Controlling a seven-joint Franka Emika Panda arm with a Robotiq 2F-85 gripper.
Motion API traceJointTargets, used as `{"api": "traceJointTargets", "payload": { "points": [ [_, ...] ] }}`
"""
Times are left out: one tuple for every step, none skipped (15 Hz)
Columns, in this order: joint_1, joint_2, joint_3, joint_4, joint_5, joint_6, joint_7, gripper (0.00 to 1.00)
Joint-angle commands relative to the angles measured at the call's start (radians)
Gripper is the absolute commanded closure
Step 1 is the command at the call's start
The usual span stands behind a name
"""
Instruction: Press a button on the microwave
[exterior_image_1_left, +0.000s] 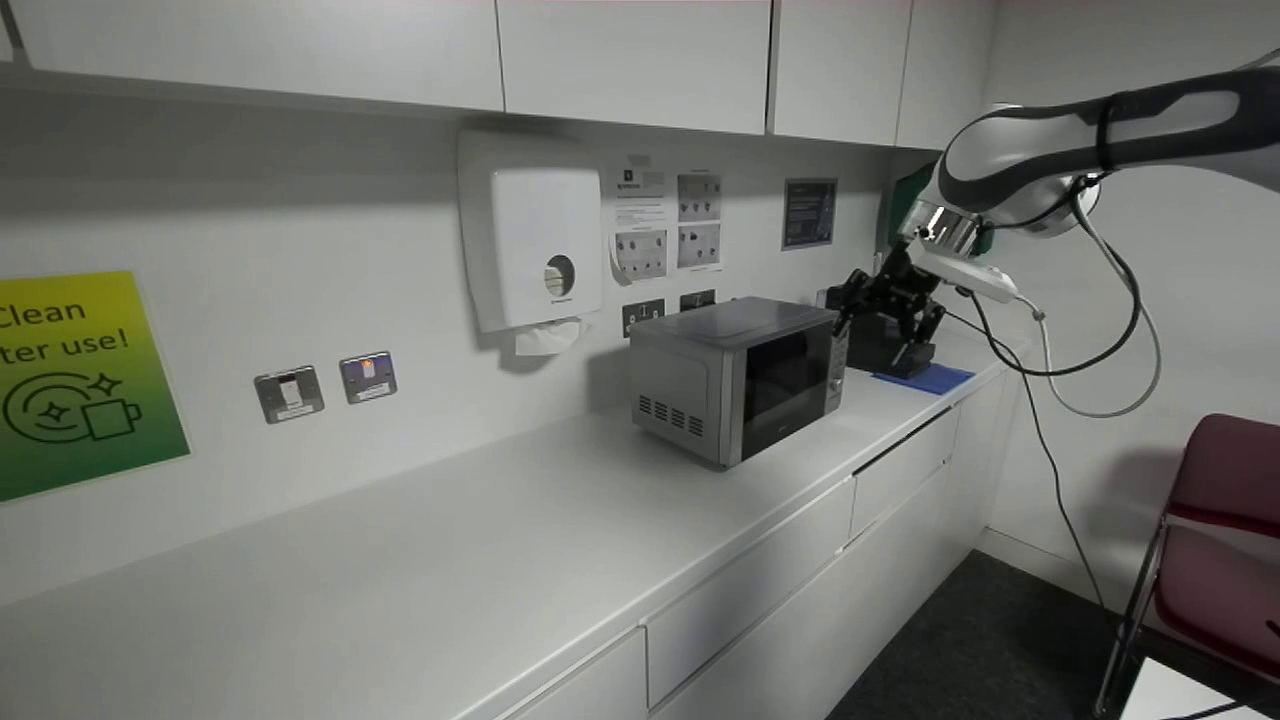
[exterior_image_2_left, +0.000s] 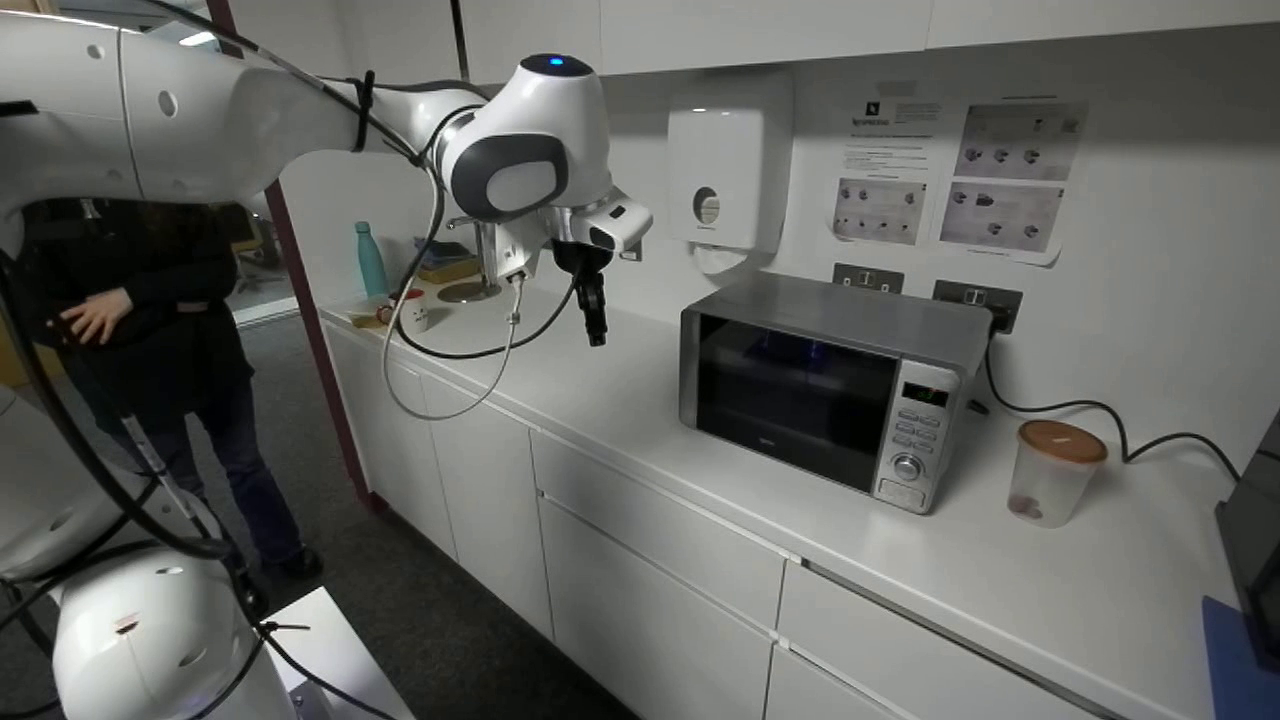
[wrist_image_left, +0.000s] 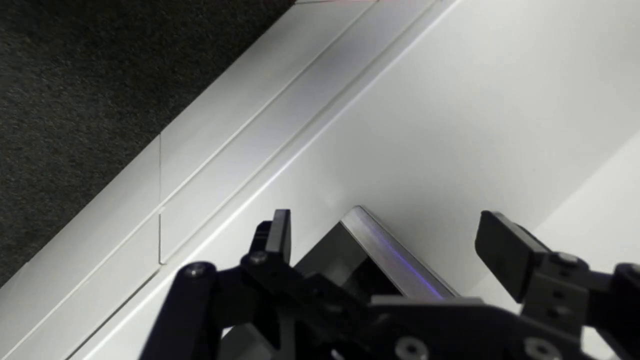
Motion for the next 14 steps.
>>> {"api": "traceJointTargets", "payload": {
  "points": [
    [-0.012,0.011,-0.065,-0.025,0.132,0.14,-0.066,0.0],
    [-0.011,0.019,-0.084,-0.028,0.169,0.171,-0.085,0.0],
    [-0.012,0.03,-0.106,-0.029,0.207,0.205,-0.107,0.0],
    [-0.011,0.045,-0.129,-0.029,0.251,0.241,-0.14,0.0],
    [-0.011,0.056,-0.148,-0.029,0.291,0.281,-0.175,0.0],
    [-0.008,0.067,-0.167,-0.028,0.333,0.32,-0.215,0.0],
    [-0.007,0.074,-0.18,-0.031,0.377,0.359,-0.26,0.0],
    [-0.005,0.08,-0.191,-0.032,0.424,0.396,-0.312,0.0],
    [-0.002,0.085,-0.201,-0.035,0.475,0.438,-0.368,0.0],
    [0.0,0.091,-0.209,-0.036,0.529,0.475,-0.428,0.0],
    [0.001,0.097,-0.215,-0.037,0.583,0.508,-0.483,0.0],
    [0.0,0.106,-0.219,-0.038,0.629,0.534,-0.536,0.0],
    [-0.009,0.117,-0.219,-0.038,0.654,0.538,-0.554,0.0],
    [-0.035,0.134,-0.209,-0.043,0.61,0.523,-0.496,0.0]
  ]
}}
